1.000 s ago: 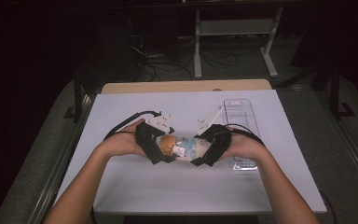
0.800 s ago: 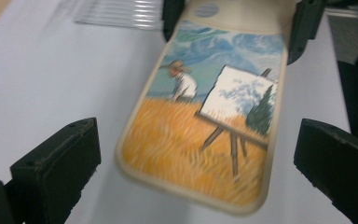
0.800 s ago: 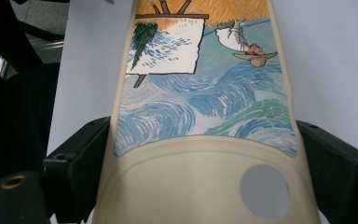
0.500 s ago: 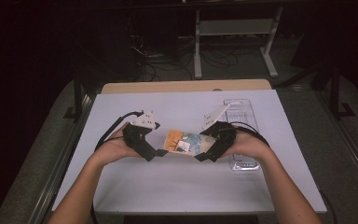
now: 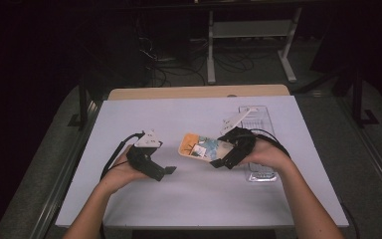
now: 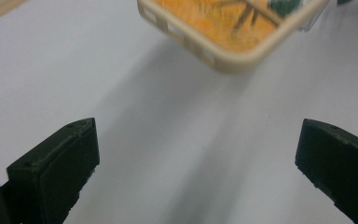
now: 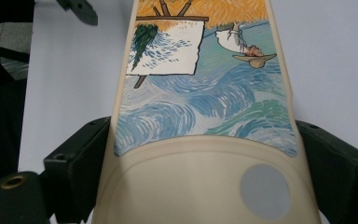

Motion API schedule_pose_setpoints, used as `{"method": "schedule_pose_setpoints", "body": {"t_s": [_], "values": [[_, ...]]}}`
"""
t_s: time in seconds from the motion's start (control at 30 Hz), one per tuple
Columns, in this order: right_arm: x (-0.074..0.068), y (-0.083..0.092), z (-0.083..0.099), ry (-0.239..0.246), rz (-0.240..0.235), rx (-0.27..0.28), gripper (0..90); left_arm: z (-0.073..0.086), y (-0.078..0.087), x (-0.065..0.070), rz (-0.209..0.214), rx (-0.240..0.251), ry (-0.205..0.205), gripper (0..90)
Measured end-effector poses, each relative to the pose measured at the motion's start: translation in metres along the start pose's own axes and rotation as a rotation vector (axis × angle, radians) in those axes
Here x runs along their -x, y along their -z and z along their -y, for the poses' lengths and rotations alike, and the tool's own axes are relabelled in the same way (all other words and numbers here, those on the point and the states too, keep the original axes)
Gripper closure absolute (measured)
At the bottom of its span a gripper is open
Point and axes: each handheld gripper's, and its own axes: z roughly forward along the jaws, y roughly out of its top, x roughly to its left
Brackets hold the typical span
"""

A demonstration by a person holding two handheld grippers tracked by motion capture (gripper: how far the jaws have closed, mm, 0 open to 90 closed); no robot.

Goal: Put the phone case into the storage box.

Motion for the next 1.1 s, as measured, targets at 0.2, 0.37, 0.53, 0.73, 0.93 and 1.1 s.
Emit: {"method": "schedule_pose_setpoints", "body": {"t_s": [0.2, 0.37, 0.53, 0.73, 0.93, 1.1], "values": [[-0.001, -0.001, 0.0, -0.011, 0.037, -0.012, 10.1, 0.012, -0.006, 0.003, -0.041, -0.01, 0.026, 0.0], [0.0, -0.003, 0.001, -0.028, 0.04, -0.016, 10.1, 0.014, -0.011, 0.003, -0.044, -0.023, 0.038, 0.0], [0.0, -0.002, 0.001, -0.036, 0.048, -0.011, 10.1, 0.015, -0.013, 0.005, -0.043, -0.02, 0.033, 0.0], [0.0, -0.001, 0.001, -0.036, 0.052, -0.008, 10.0, 0.016, -0.015, 0.007, -0.063, -0.015, 0.013, 0.0], [-0.001, -0.003, 0.001, -0.031, 0.05, -0.012, 10.1, 0.016, -0.014, 0.01, -0.098, -0.011, -0.05, 0.0], [-0.001, -0.002, 0.001, -0.03, 0.054, -0.008, 10.1, 0.015, -0.015, 0.013, -0.125, -0.012, -0.102, 0.0]]}}
